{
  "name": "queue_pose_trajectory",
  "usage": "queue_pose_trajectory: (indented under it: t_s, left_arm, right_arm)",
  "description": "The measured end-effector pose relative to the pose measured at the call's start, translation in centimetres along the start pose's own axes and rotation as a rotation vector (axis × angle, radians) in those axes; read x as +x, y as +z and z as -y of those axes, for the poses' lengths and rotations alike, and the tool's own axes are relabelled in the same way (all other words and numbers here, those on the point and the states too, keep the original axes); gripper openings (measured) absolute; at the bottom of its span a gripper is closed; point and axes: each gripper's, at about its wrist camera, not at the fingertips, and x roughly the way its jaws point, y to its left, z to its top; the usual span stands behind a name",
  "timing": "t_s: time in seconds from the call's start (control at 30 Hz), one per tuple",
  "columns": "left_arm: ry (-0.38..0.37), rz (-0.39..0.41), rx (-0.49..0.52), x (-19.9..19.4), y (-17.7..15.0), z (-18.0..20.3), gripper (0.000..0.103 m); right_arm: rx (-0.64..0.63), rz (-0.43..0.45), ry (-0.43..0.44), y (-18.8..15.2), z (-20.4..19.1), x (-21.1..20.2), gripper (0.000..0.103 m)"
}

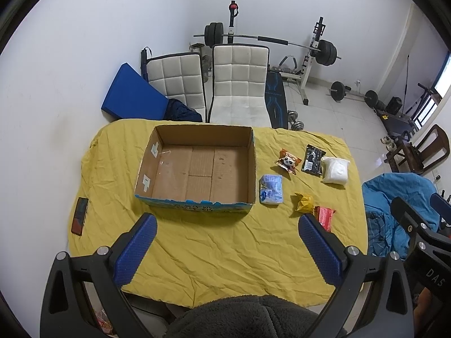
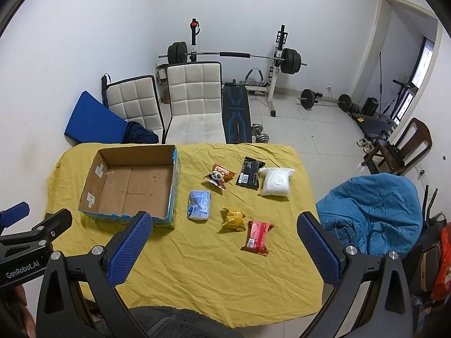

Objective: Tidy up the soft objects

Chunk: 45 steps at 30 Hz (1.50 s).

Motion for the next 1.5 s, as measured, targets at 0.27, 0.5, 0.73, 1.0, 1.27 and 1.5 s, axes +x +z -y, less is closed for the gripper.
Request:
queue_pose_trajectory:
  t_s: [0.27, 0.5, 0.73, 1.0, 1.27, 1.5]
  left_arm:
    - [-0.001, -0.001, 0.001, 0.0, 0.1, 0.2, 0.103]
    - [-0.003, -0.011, 0.000, 0.5, 0.1, 0.3, 0.103]
    - [-0.024, -0.020, 0.006, 2.0, 0.3, 0.7, 0.103]
    - [-0.115, -0.059, 0.031, 8.0, 2.4, 4.3, 0.103]
    - [-0.144, -0.219, 0.117, 19.9, 3.2, 10.5, 0.103]
    - [-0.049, -0.372, 0.221, 32.2, 3.9, 17.2, 0.103]
  right_arm:
    - [0.001, -0.003, 0.005, 0.4, -0.2, 0.1, 0.103]
    - [0.004, -0.004, 0.007, 0.1, 0.1, 0.3, 0.103]
    - [0.017, -0.013, 0.019, -0.7, 1.0, 1.3, 0.103]
    - [0.152, -0.089, -0.027, -1.3, 6.7, 6.2, 0.103]
    - [0.252, -0.290, -0.081, -4.0, 13.4, 18.7, 0.103]
    - [0.267, -0.503, -0.049, -9.3, 15.3, 34.1, 0.103]
